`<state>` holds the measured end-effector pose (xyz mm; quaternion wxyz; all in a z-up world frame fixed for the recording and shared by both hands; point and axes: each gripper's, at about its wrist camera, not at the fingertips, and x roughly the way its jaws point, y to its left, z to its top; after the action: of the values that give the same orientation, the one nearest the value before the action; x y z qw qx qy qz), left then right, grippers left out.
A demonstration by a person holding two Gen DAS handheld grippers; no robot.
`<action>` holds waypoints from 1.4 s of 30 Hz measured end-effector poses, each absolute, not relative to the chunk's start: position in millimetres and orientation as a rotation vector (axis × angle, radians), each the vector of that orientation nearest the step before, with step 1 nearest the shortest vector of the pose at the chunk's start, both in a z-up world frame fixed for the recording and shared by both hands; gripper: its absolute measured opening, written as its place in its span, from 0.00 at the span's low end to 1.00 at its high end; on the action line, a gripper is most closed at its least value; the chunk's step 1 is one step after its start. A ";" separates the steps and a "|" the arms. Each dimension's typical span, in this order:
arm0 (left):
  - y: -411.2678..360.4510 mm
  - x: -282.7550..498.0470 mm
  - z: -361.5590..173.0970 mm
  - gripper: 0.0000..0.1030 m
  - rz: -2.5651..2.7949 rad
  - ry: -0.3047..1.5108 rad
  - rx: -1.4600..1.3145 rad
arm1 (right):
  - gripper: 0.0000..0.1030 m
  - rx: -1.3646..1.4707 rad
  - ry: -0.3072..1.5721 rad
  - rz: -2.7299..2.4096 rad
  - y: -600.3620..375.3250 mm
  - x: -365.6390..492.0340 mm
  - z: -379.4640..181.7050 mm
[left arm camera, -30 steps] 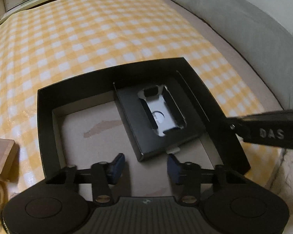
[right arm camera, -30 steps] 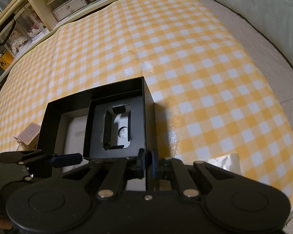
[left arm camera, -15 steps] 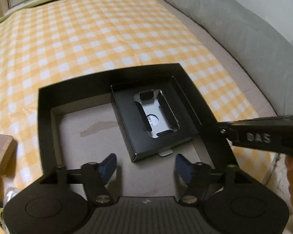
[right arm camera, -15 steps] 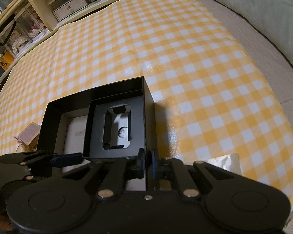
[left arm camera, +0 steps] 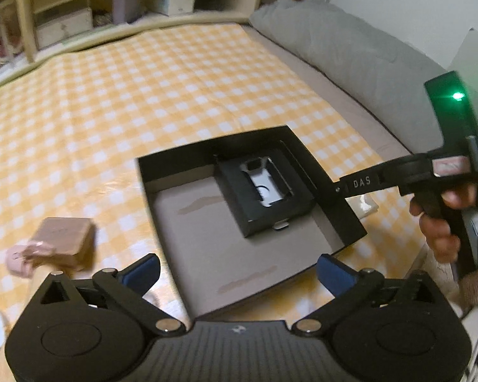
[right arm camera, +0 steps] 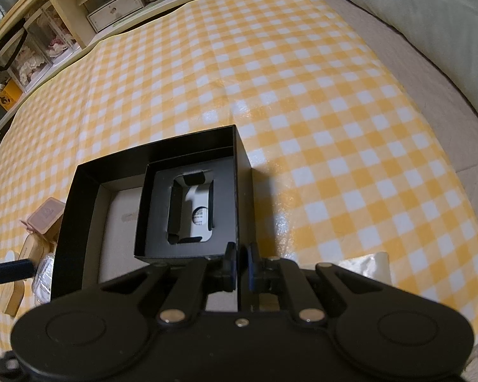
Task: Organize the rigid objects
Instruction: 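Open the left tool and withdraw it from the large black box, then grasp the clear plastic square case with the left tool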
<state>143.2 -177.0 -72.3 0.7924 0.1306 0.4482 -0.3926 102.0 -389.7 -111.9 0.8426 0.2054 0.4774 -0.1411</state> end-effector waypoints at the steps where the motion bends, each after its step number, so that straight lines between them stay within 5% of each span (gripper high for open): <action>1: -170.0 141.3 -70.1 1.00 -0.838 0.954 0.280 | 0.07 0.433 1.008 -0.298 -389.4 102.0 -111.9; 18: -90.9 156.6 -70.4 1.00 -0.703 0.807 0.431 | 0.07 0.419 1.013 -0.299 -388.2 102.5 -112.2; 42: -136.3 133.4 -157.6 1.00 -0.674 0.634 0.874 | 0.07 0.407 1.018 -0.302 -387.7 104.0 -113.2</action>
<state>133.4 -136.3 -157.6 0.8043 0.4079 0.2960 -0.3148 104.0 -387.7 -113.2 0.8427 0.1925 0.4820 -0.1430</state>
